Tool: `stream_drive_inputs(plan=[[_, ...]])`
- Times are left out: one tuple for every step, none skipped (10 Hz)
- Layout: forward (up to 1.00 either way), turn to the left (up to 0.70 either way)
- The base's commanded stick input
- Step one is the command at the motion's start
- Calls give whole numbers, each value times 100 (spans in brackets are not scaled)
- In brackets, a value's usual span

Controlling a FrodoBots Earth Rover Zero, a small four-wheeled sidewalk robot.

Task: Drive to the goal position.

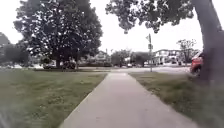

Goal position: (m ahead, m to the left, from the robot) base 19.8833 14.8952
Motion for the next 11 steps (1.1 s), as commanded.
stream_drive_inputs(plan=[[70, 0], [70, 10], [70, 35], [70, 27], [70, 0], [70, 0], [70, 0], [70, 0], [70, 0], [70, 0], [70, 0]])
